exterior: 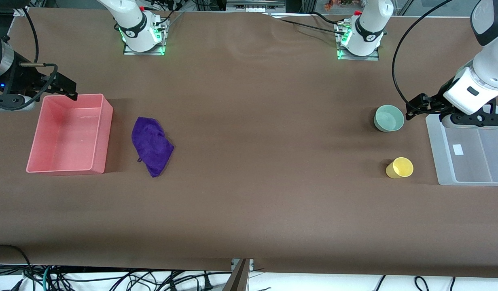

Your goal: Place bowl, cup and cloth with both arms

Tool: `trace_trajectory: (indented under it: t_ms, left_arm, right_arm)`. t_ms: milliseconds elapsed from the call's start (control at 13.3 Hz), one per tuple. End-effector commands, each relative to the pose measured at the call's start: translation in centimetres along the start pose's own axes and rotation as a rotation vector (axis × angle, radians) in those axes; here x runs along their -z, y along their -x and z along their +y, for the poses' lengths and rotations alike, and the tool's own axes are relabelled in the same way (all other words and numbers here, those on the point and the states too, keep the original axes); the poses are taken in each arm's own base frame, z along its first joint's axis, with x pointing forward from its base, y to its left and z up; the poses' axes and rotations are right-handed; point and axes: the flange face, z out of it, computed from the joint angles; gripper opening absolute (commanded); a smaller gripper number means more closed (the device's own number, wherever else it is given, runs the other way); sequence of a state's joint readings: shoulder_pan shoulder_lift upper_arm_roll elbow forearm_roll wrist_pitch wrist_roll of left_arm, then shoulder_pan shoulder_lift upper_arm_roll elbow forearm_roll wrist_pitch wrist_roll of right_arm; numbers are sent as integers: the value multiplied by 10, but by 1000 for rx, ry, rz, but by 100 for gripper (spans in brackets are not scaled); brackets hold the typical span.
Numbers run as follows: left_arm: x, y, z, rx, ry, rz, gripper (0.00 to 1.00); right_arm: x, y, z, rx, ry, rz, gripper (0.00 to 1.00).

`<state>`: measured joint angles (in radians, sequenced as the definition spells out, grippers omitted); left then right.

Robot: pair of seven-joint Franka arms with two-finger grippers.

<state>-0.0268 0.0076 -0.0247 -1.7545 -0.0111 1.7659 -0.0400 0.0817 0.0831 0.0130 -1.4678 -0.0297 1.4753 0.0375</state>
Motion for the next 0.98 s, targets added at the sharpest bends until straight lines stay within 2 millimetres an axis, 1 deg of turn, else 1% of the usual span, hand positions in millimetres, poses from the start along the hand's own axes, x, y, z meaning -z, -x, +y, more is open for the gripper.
trace_trajectory:
  t_ms: [0,226,376,677,752,902]
  left_arm:
    - [6,-3,1,13,10,-10,100]
    - [5,-2,1,15,10,-12,100]
    - [5,-2,1,13,10,-12,100]
    - [-5,6,-1,1,7,-93,100]
    - [-14,9,-1,-1,5,-116,100]
    - [-37,13,-18,-72,12,-163,100]
  right_arm:
    - [2,3,3,-10,1,8,100]
    - [2,2,2,-7,1,10,100]
    - [2,2,4,-11,0,10,100]
    - [2,2,6,-14,0,9,100]
    - [2,2,6,-14,0,9,100]
    - [2,2,7,-16,0,9,100]
